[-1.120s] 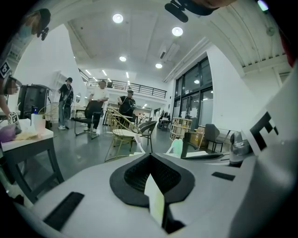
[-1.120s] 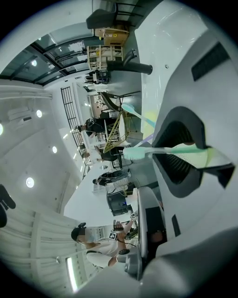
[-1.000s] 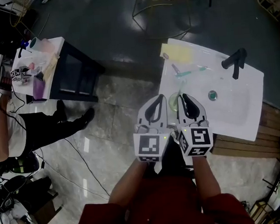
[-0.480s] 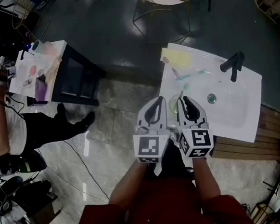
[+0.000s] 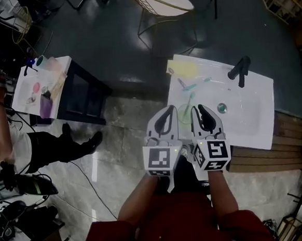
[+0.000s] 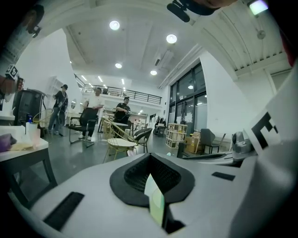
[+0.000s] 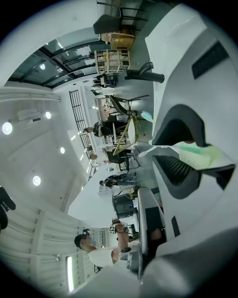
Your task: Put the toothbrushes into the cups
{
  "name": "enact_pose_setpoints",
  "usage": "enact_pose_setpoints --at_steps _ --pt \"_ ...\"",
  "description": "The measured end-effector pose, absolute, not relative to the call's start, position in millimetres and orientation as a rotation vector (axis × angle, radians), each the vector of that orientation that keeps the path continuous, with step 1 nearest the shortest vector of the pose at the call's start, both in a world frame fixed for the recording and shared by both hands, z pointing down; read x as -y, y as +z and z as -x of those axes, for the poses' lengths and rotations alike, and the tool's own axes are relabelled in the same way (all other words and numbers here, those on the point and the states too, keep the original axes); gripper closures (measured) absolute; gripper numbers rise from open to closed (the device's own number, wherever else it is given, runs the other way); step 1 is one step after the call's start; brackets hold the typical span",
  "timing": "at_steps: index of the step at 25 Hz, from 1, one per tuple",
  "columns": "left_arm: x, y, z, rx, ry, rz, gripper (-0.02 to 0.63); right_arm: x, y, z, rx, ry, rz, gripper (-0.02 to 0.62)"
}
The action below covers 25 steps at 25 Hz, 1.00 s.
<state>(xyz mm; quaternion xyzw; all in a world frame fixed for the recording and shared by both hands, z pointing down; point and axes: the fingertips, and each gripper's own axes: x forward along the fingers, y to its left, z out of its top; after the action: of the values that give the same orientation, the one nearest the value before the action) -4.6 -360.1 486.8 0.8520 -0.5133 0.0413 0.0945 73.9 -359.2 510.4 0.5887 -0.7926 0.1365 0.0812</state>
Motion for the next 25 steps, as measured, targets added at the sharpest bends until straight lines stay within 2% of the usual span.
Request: enact_pose_setpoints --at_steps 25 --pt "323.5 377.8 -55.2 1.319 -0.097 -2.825 0.578 296.2 377.9 -140.7 2.281 0.04 -2.128 0.518"
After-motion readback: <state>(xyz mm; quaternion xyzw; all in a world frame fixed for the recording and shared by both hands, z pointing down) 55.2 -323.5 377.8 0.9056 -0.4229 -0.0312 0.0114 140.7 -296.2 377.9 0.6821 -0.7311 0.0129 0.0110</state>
